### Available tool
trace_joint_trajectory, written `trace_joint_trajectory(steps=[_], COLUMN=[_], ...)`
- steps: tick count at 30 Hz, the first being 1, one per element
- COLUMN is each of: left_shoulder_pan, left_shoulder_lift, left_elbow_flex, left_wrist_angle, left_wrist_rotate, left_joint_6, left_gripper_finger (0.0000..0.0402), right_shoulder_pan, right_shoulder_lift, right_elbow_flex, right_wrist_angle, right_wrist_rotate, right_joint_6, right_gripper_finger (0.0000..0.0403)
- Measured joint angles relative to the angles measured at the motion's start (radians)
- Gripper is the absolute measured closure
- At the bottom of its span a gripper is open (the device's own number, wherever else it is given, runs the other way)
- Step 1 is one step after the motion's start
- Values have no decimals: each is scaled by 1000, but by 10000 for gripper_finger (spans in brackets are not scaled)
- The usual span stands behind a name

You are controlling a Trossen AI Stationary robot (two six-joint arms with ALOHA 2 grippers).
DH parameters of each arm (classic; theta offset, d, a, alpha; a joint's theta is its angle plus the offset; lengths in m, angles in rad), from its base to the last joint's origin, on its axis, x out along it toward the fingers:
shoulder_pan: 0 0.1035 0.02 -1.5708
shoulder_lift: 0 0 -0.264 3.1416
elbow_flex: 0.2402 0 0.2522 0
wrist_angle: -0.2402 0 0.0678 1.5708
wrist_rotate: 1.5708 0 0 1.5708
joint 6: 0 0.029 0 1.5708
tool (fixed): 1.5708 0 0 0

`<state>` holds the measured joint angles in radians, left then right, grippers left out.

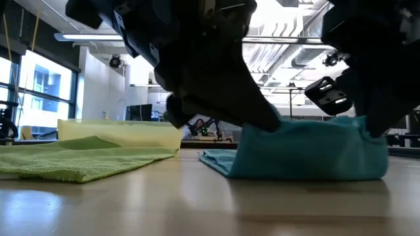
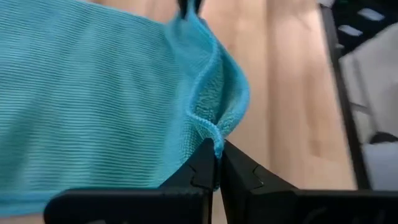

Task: Roll microfiber towels into tight, uniform cylinder then place into a basket
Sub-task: Roll the blue microfiber towel

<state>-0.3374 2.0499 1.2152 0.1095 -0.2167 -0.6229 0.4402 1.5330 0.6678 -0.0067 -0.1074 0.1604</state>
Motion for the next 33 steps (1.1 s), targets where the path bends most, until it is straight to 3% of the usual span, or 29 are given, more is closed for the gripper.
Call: trace_joint_trajectory(steps=[4, 18, 25, 28, 33], left_shoulder_pan=[0, 6, 6, 9, 22], left_shoulder_lift=[-26, -15, -15, -15, -15], left_elbow_flex=[0, 0, 0, 0, 0], left_wrist_angle=[-86, -196, -204, -204, -204], left_wrist_rotate=[-78, -158, -177, -178, -192], left_joint_6=[-33, -144, -144, -133, -122], left_gripper_finger=[397, 397, 397, 397, 397], right_shoulder_pan=[-17, -22, -7, -8, 11], right_shoulder_lift=[0, 0, -3, -21, -41], right_elbow_flex=[0, 2, 3, 41, 144], right_wrist_angle=[-16, -54, -67, -152, -267], right_wrist_rotate=[30, 138, 137, 100, 101], right_joint_6=[0, -3, -11, 0, 14], right_gripper_finger=[403, 386, 321, 292, 281])
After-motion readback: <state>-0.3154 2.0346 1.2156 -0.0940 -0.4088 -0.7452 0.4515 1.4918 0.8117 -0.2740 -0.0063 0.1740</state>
